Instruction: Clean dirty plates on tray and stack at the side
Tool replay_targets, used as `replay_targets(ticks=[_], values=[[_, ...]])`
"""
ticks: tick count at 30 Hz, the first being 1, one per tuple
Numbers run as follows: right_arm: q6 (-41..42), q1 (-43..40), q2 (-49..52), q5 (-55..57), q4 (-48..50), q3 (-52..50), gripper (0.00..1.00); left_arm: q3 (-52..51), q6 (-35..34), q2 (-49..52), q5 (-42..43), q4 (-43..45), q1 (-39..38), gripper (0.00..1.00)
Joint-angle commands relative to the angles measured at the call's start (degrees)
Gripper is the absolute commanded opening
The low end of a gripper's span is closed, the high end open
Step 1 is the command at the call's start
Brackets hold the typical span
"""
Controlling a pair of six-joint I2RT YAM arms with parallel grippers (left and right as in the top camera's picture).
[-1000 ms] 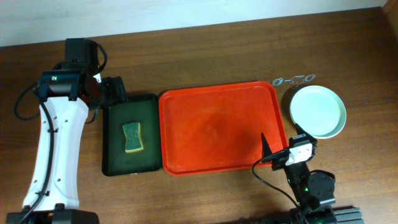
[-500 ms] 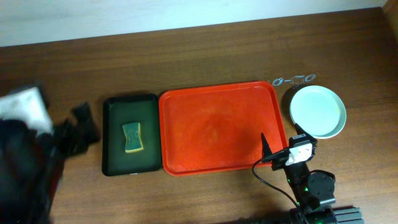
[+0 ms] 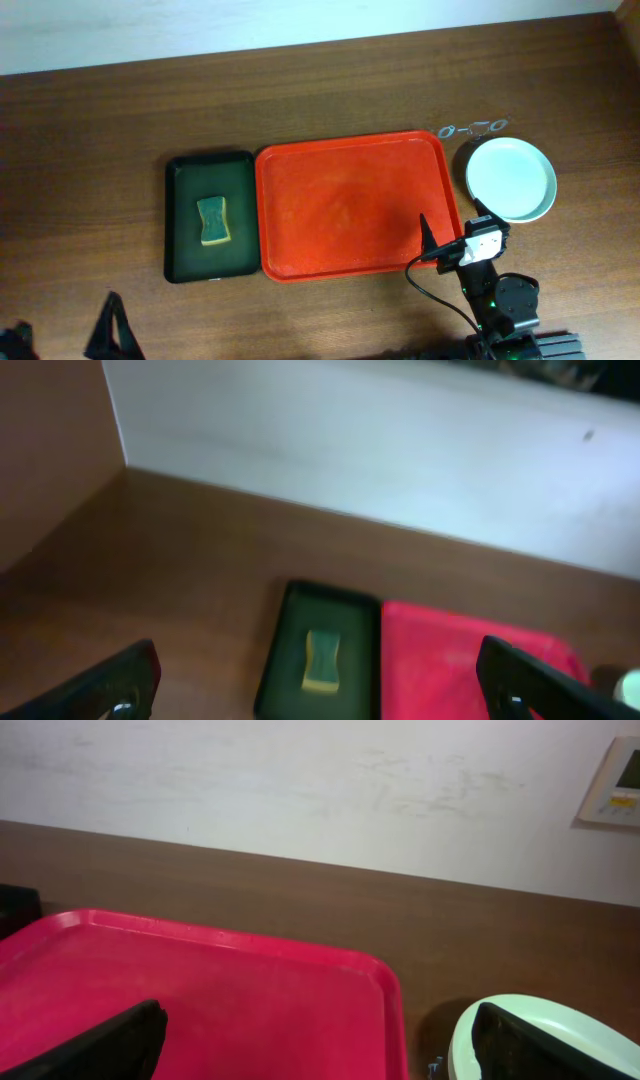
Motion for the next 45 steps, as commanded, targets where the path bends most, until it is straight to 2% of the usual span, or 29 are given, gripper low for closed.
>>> replay_targets(ticks=[1,5,7,13,20,30,36,41,45], values=[[0.4,-0.2,-0.4,0.1,-0.3,-0.3,0.98,-6.4,0.3,-4.2,-1.5,-4.5,0.1,0.99],[0.4,-0.2,-0.4,0.1,-0.3,-0.3,0.98,-15.4,0.3,-9.6,-1.7,-5.9,0.1,0.99],[0.4,-0.2,-0.4,0.1,-0.3,-0.3,0.98,-20.7,0.3,-12.5,-1.7,-2.7,0.1,0.99],[0.4,-0.2,-0.4,0.1,-0.3,-0.3,0.98,-34.8,0.3,-20.3,-1.6,14.2,0.5,0.99],[0.4,-0.2,-0.4,0.1,-0.3,-0.3,0.98,-48.0,0.3,-27.0,-1.5,41.1,1.2,0.99],[0.4,-0.2,-0.4,0.1,-0.3,-0.3,0.98,-64.4,0.3,-33.2,0.9,74.5,1.2,0.99],[0.4,-0.2,-0.4,0.1,-0.3,-0.3,0.98,-73.4,0.3,-33.2,3.4,89.5,1.2,0.99],[0.4,-0.2,-0.4,0.1,-0.3,-0.3,0.98,-84.7,0.2,-33.2,4.8,101.0,1.2,0.99],[0.4,-0.2,-0.4,0.1,-0.3,-0.3,0.98,-89.3,-2.3,-33.3,4.8,102.7,1.2,0.99]])
